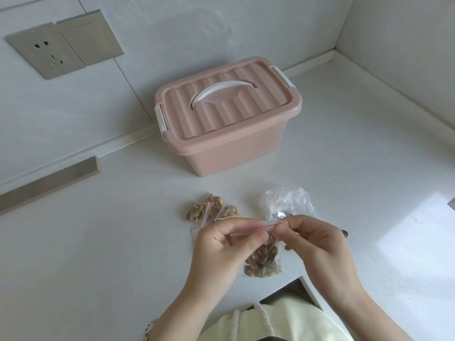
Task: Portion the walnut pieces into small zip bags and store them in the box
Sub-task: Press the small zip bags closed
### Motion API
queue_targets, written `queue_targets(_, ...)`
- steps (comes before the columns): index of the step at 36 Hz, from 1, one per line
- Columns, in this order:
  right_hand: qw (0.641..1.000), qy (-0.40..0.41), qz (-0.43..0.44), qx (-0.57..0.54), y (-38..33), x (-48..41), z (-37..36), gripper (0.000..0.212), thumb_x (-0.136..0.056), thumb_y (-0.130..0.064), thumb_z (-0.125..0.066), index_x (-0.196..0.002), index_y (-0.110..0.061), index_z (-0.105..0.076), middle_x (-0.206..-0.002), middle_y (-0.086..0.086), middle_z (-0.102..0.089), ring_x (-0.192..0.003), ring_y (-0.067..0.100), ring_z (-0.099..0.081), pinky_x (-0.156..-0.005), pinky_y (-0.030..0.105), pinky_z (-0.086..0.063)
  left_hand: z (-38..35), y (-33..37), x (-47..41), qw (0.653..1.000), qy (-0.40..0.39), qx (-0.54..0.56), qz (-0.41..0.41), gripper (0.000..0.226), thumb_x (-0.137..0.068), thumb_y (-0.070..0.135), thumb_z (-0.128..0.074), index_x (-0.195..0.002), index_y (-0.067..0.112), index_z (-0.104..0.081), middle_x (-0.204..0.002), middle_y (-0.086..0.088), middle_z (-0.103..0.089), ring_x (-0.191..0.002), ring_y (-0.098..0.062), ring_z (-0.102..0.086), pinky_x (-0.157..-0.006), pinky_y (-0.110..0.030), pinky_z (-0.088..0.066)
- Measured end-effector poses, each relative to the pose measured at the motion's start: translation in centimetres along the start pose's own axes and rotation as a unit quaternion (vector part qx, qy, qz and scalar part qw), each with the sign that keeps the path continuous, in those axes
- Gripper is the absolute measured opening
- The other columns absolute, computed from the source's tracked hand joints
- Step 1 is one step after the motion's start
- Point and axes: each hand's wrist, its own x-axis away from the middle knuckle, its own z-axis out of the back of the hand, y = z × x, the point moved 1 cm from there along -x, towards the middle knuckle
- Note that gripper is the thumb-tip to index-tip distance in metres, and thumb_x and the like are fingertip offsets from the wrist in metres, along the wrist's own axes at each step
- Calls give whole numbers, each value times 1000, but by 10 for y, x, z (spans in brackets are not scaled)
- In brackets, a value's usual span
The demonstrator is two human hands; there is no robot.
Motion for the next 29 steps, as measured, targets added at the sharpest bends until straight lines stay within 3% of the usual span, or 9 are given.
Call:
queue_targets(7,999,10,26,35,1,5,0,25,-80,-6,-66,-59,-20,-67,-57,-11,-65,-55,-1,-56,-58,9,-41,-4,0,2,999,-13,-45,-28,10,-63,13,-79,-73,13,-75,-78,-4,-74,-74,-12,-70,-67,-15,-51)
queue_targets(13,996,7,52,70,1,6,0,21,-80,-11,-68,-70,-29,-67,-61,-14,-66,-61,1,-59,-62,11,-43,-5,0,2,994,-12,-89,-57,10,-67,16,-74,-73,24,-76,-77,-4,-73,-72,-12,-70,-68,-16,-52)
queue_targets(17,995,10,55,78,2,6,-1,2,-72,-30,-66,-70,-32,-67,-65,-15,-67,-64,3,-60,-63,11,-43,-1,-2,3,987,-9,-127,-94,13,-66,30,-74,-79,25,-75,-78,-9,-70,-73,-20,-68,-70,-23,-54)
queue_targets(19,996,8,55,75,4,6,-1,6,-70,-33,-62,-73,-31,-67,-66,-15,-67,-66,4,-61,-64,12,-44,0,-3,3,983,-9,-143,-111,18,-67,36,-70,-80,24,-74,-75,-8,-69,-69,-20,-67,-66,-26,-54)
queue_targets(24,997,-14,53,58,4,5,-2,8,-79,-23,-67,-72,-26,-67,-63,-14,-65,-61,0,-57,-61,11,-42,2,-1,1,979,-29,-156,-125,11,-70,31,-68,-70,22,-74,-66,13,-65,-61,-1,-62,-58,-11,-45)
queue_targets(29,999,-30,33,9,5,3,-2,10,-80,-22,-67,-70,-20,-67,-60,-8,-63,-58,0,-53,-59,13,-41,1,-1,0,989,-18,-127,-81,5,-65,24,-77,-70,25,-75,-71,2,-72,-67,-8,-67,-63,-16,-50)
